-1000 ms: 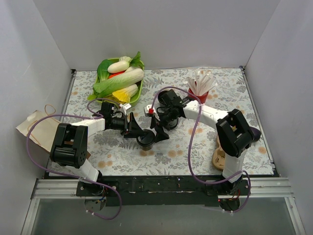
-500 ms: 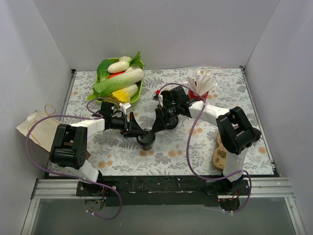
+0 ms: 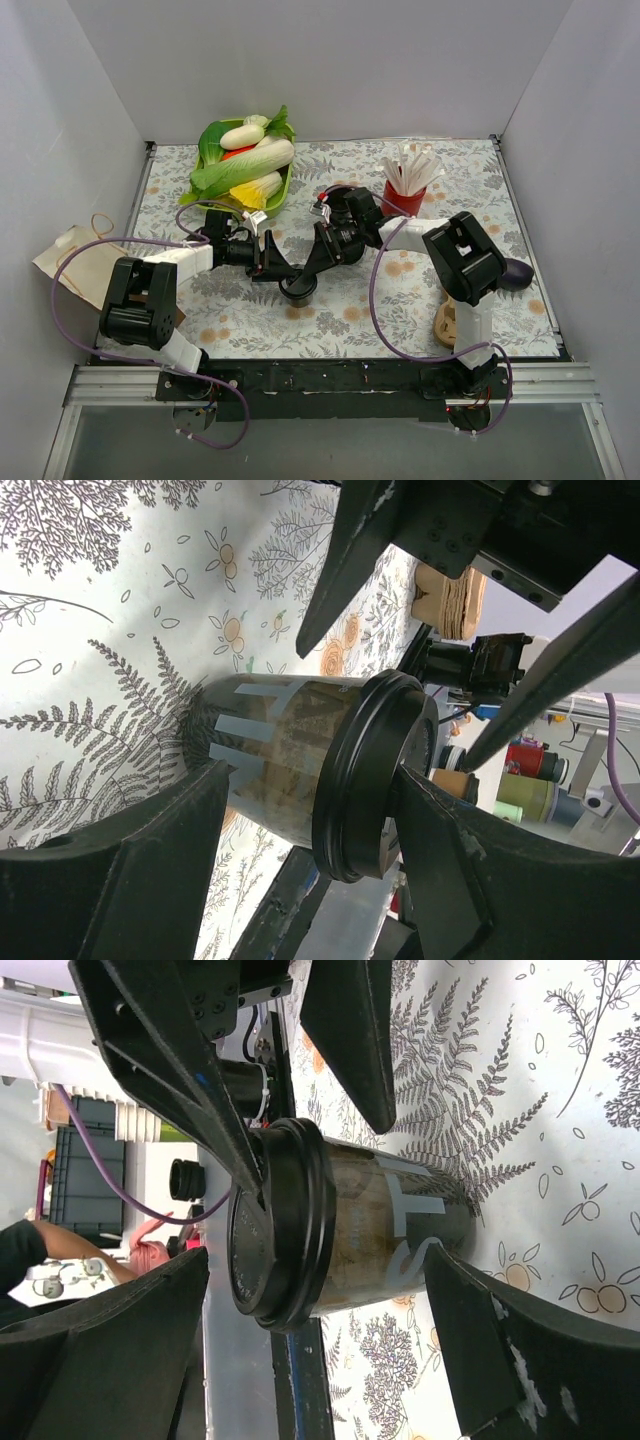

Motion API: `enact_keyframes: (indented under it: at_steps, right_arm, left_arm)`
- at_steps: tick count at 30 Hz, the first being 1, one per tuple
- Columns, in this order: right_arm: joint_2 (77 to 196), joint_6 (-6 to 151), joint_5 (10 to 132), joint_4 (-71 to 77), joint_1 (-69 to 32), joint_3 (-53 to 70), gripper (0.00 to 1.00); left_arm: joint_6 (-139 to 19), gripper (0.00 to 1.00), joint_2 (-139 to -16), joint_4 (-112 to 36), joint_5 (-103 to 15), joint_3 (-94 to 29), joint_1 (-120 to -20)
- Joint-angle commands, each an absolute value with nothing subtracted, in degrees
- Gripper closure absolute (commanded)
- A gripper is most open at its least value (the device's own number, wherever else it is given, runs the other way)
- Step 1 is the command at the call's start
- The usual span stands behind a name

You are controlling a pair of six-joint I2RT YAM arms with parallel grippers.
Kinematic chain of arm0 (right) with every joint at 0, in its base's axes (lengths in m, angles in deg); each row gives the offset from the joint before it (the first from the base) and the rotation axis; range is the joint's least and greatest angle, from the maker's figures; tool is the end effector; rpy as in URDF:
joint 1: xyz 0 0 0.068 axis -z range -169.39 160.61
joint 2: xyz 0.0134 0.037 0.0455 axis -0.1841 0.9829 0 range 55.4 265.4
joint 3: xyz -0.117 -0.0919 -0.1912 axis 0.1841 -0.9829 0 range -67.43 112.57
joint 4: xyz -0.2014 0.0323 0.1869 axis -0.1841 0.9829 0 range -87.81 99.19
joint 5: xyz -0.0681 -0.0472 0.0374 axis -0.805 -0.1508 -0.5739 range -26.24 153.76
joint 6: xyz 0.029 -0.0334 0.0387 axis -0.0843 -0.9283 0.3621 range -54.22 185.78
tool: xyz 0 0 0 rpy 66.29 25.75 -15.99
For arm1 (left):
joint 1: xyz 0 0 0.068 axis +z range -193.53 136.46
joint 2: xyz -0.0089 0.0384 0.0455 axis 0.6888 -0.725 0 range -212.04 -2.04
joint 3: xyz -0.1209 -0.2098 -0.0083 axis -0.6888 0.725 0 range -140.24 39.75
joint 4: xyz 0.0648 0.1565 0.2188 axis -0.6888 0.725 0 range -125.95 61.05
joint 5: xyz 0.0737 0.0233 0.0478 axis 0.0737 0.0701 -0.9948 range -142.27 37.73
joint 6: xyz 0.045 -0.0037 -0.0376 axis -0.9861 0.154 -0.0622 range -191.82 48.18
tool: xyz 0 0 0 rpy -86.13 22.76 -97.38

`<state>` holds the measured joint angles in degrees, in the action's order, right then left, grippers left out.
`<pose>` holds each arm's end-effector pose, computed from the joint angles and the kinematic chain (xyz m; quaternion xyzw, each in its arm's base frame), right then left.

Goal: Pack the takeout coffee

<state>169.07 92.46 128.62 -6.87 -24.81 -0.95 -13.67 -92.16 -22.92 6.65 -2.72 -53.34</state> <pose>0.3094 0.2675 0.1186 -0.2917 0.7389 0.6036 0.0675 0.2774 -0.0849 0.1095 0.2313 -0.8195 0.5177 0.0832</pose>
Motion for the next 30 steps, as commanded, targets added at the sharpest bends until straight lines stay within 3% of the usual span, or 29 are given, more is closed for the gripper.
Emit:
enact_keyframes:
  at_steps: [1, 20, 30]
  right_arm:
    - [169.4, 90.0, 130.4, -6.0, -25.0, -1.6, 0.05]
    - [175.6, 81.3, 135.1, -5.8, -25.3, -3.1, 0.12]
    - [174.8, 88.0, 135.5, -24.8, -26.6, -9.0, 0.15]
  left_arm:
    - [-15.0, 0.35, -89.5, -23.2, 4.2, -1.0, -53.0]
    - [-15.0, 0.35, -89.9, -27.2, 2.9, 3.1, -53.0]
    - [-13.5, 0.35, -89.8, -33.0, 3.4, 7.9, -53.0]
